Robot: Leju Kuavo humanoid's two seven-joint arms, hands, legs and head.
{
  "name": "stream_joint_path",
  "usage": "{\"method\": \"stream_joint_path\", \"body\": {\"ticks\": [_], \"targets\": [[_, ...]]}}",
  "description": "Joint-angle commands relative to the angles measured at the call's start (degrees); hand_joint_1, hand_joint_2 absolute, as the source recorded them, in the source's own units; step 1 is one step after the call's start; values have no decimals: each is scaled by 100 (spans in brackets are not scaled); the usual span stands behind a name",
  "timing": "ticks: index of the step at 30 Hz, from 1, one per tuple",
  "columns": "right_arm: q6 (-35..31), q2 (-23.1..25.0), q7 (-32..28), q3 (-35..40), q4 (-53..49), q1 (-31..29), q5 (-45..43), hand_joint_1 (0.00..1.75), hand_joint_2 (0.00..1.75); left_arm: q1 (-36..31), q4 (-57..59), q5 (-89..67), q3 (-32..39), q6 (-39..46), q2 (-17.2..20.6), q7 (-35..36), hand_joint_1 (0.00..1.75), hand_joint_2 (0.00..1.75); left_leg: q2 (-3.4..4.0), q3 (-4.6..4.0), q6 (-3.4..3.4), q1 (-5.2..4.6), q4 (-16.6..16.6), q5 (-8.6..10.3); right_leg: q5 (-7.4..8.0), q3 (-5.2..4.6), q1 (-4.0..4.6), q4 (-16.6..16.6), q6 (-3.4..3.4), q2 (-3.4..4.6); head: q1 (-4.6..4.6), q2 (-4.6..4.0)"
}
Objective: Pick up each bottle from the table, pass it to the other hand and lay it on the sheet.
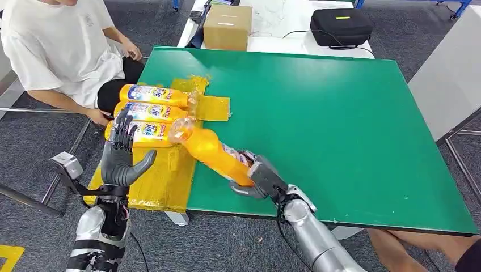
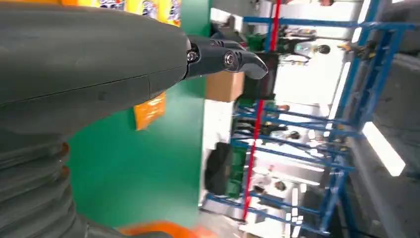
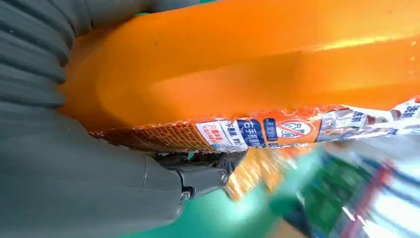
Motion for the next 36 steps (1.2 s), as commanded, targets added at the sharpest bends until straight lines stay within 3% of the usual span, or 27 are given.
{"method": "stream_joint_path", "body": {"ticks": [1,2,9,13,16,26,36], "targets": [[-375,191,244,-219,-1705,555,-370,175,175,217,914,260,-657,-109,-164,544,0,175,-2,28,-7,2,-4,-13,-15,27,3,-2,-10,-2,0,0],[-300,157,264,-76,-1569,510,-291,175,175,344,873,-468,-996,61,-42,26,0,175,-5,27,-5,-1,-8,-9,-13,25,0,-3,-7,-5,-2,0],[-500,443,-41,394,-1020,211,41,175,175,391,684,-1004,-1673,-352,-22,-25,0,175,7,19,-8,7,1,-15,-12,18,7,-1,-10,6,0,0],[-605,435,36,472,-1087,169,146,175,175,381,686,-997,-1735,-414,-30,14,0,175,2,9,-7,4,-1,-9,-9,8,4,1,-9,2,0,0],[-488,460,239,665,-590,68,269,175,175,396,556,-918,-1707,-459,-64,-32,0,175,11,12,-6,5,-3,-10,-7,10,5,-3,-8,11,-2,0],[-540,499,178,835,-261,112,383,175,175,384,406,-957,-1687,-353,-130,-62,0,175,6,18,-6,7,-2,-13,-10,19,8,-3,-9,6,-2,0],[-995,550,114,1325,259,189,896,175,175,239,273,282,-1568,-632,-201,403,0,175,0,8,-6,6,-5,-6,-6,9,6,-6,-7,-1,-2,0]]}}
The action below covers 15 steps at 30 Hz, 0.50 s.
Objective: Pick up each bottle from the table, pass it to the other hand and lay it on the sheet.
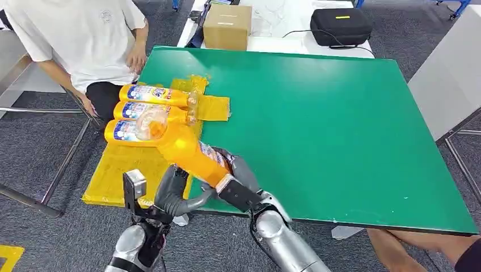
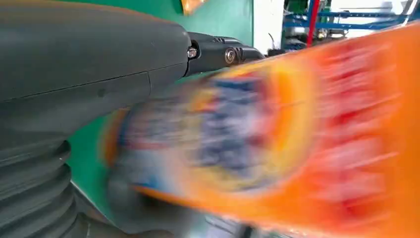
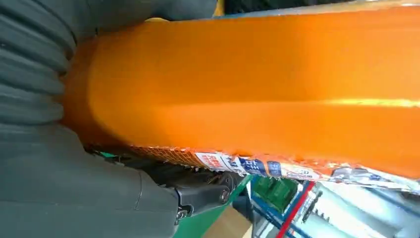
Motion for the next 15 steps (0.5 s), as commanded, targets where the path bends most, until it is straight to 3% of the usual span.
{"method": "stream_joint_path", "body": {"ticks": [1,15], "targets": [[-143,2,-57,543,858,-185,187,175,175,-296,68,429,-73,-131,27,194,0,175,-4,24,-6,3,-4,-8,-9,24,4,-3,-8,-4,2,0],[-209,-8,-60,713,978,-162,315,175,175,-389,186,876,-125,-238,49,390,0,175,-7,43,-11,11,0,-17,-19,46,11,-3,-15,-7,2,0]]}}
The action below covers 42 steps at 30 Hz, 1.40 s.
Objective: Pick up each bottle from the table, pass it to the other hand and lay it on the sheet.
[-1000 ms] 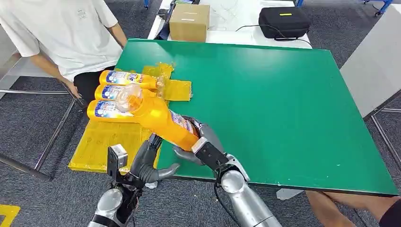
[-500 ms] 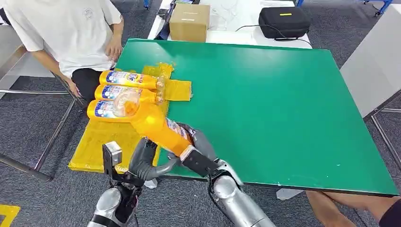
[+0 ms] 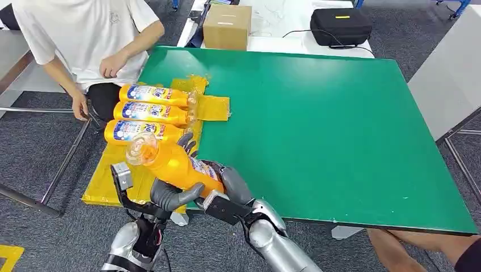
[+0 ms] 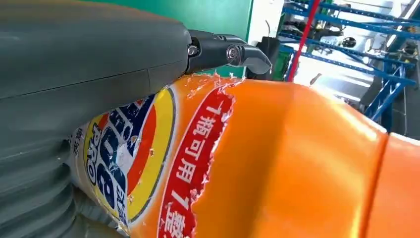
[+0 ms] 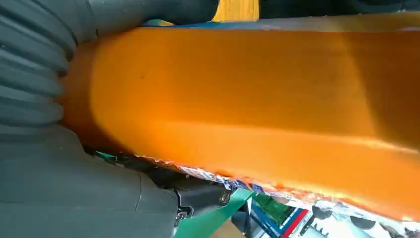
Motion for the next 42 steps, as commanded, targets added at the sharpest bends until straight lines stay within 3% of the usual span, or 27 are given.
{"method": "stream_joint_path", "body": {"ticks": [1,5,6,7,11,12,13,14,15,16,18,19,20,30,34,42], "targets": [[22,-55,23,332,551,-162,41,175,175,-330,246,22,-153,-66,64,47,0,175,-9,16,-5,3,-3,-4,-7,19,4,-3,-7,-9,-2,0],[6,-36,19,348,610,-164,58,175,175,-351,281,84,-205,-114,109,76,0,175,-9,28,-7,8,-4,-8,-11,33,8,-6,-11,-10,-2,0],[-34,-18,42,357,649,-187,81,175,175,-364,314,52,-234,-79,114,88,147,175,-10,36,-9,9,-4,-11,-14,40,10,-7,-12,-10,-2,0],[-53,5,77,370,702,-228,95,175,175,-371,295,-120,-257,71,116,-5,175,175,-10,22,-7,7,-3,-6,-9,26,7,-5,-9,-10,-2,0],[-64,85,191,407,817,-412,135,175,175,-445,322,-30,-181,56,66,0,175,175,-7,21,-6,5,-1,-7,-9,22,5,0,-9,-7,0,0],[-89,114,210,379,837,-440,111,145,175,-449,335,84,-150,4,62,58,175,175,-5,12,-5,5,0,-4,-5,14,5,0,-7,-5,-2,0],[-99,123,210,366,835,-439,98,75,175,-448,338,85,-148,6,68,63,175,175,-6,25,-8,7,1,-9,-11,27,7,2,-11,-6,-2,0],[-109,134,221,362,840,-429,90,23,175,-441,355,85,-137,12,80,65,175,175,-6,21,-7,5,0,-7,-9,23,6,0,-9,-6,-2,0],[-134,140,248,360,854,-411,88,0,175,-439,360,78,-122,34,87,75,175,175,-6,13,-5,4,-3,-2,-4,15,5,-4,-6,-6,0,0],[-190,154,258,351,872,-367,75,0,175,-432,352,65,-99,62,100,81,169,175,-6,24,-7,7,-4,-6,-8,26,8,-5,-10,-6,-2,0],[-309,162,219,338,933,-334,88,0,175,-475,371,-23,-78,142,142,101,54,175,-8,29,-7,6,-5,-7,-10,31,6,-5,-10,-8,0,0],[-324,168,208,330,961,-329,76,0,0,-497,379,-40,-60,161,157,101,117,175,-2,20,-5,5,-4,-5,-6,21,5,-5,-7,-2,-2,0],[-340,177,192,316,1001,-344,57,0,0,-544,426,-93,-41,221,168,118,175,175,-4,30,-7,5,-4,-10,-11,31,5,-3,-10,-4,0,0],[-472,185,199,211,1036,-371,11,0,0,-675,482,-367,7,453,227,104,175,175,-6,28,-8,7,-2,-9,-11,31,7,-2,-10,-6,0,0],[-504,197,164,124,1125,-341,-3,0,0,-998,644,-1794,-40,1222,579,-203,175,175,-11,31,-9,7,-5,-7,-11,35,8,-4,-12,-11,0,0],[-567,272,58,-65,1246,-378,-23,0,0,-1682,1469,-3703,439,1923,958,-264,175,175,-3,21,-9,7,-5,-2,-4,22,7,-3,-10,-2,0,0]]}}
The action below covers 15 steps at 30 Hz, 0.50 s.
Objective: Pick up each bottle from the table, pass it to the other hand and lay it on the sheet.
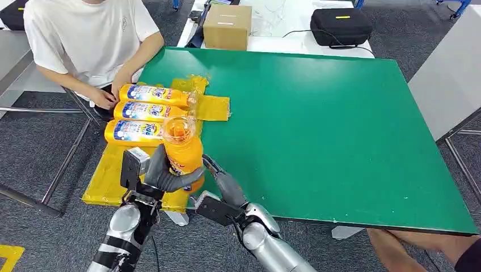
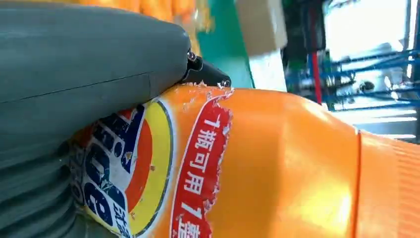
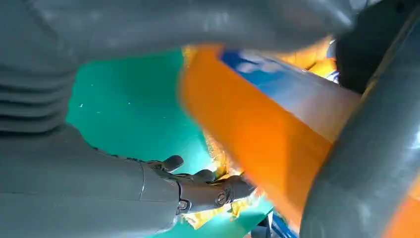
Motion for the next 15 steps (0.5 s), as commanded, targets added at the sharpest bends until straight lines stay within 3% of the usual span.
{"method": "stream_joint_path", "body": {"ticks": [1,5,8,12,15], "targets": [[-14,28,-102,-184,517,-207,-34,0,0,-1051,1418,-1767,355,611,716,-38,175,175,-2,26,-8,6,-8,-4,-5,26,6,-5,-11,-2,0,0],[-34,16,-180,-268,612,-221,-111,0,0,-1551,2548,-2823,397,856,1179,-27,175,175,-4,19,-6,3,-8,1,-3,18,2,-3,-7,-4,2,0],[-49,28,-222,-290,661,-225,-104,0,0,-1670,2882,-2958,546,807,1229,-159,175,175,10,51,-17,12,-7,-11,-11,46,12,0,-21,9,2,0],[-43,33,-222,-294,662,-227,-98,0,0,-1639,2820,-3044,539,804,1179,-117,175,175,-7,32,-10,11,-4,-7,-11,34,10,-4,-12,-8,7,0],[-13,27,-229,-306,681,-218,-108,0,0,-1707,3042,-3320,477,793,1390,95,175,175,5,19,-7,5,-2,-3,-5,16,4,1,-7,3,0,0]]}}
